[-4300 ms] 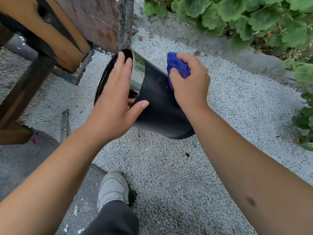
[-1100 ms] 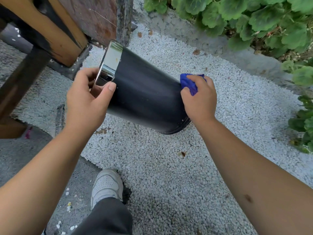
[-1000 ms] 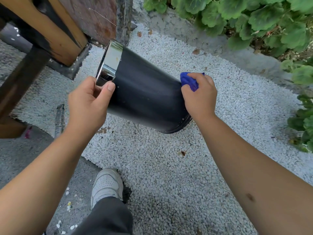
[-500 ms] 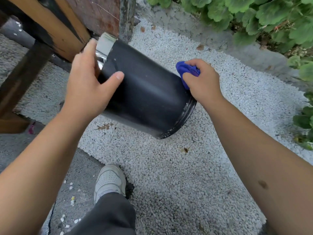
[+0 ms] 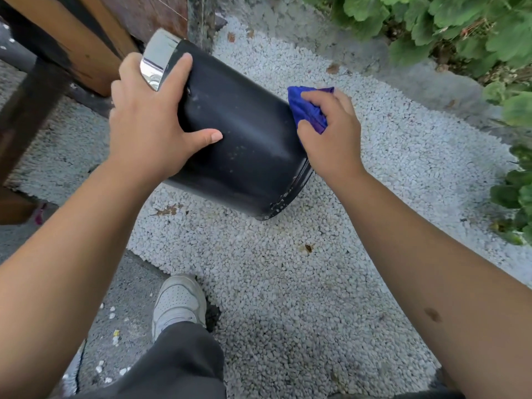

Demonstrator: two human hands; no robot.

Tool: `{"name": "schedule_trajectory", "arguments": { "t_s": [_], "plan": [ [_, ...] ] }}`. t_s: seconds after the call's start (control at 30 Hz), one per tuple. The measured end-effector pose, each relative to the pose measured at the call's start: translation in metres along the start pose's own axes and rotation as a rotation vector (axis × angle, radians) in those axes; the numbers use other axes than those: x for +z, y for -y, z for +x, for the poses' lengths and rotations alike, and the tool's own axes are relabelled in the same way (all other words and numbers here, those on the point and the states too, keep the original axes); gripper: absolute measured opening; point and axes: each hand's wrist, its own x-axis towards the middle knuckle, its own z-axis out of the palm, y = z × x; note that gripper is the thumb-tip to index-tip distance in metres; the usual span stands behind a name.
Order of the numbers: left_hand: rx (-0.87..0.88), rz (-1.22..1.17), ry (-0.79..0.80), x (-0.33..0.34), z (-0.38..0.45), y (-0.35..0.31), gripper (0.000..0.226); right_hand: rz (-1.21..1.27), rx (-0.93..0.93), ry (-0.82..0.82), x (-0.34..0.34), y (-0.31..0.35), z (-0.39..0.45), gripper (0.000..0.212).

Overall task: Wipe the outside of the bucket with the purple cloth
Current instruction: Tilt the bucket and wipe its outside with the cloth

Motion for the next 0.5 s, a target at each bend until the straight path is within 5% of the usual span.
{"name": "schedule_trajectory", "arguments": {
  "t_s": [0.5],
  "plan": [
    [0.014, 0.095, 0.002, 0.011, 0.026, -0.020, 0.098, -0.251, -0.168, -0.110, 0.028, -0.026, -0.062, 0.035]
  ]
}}
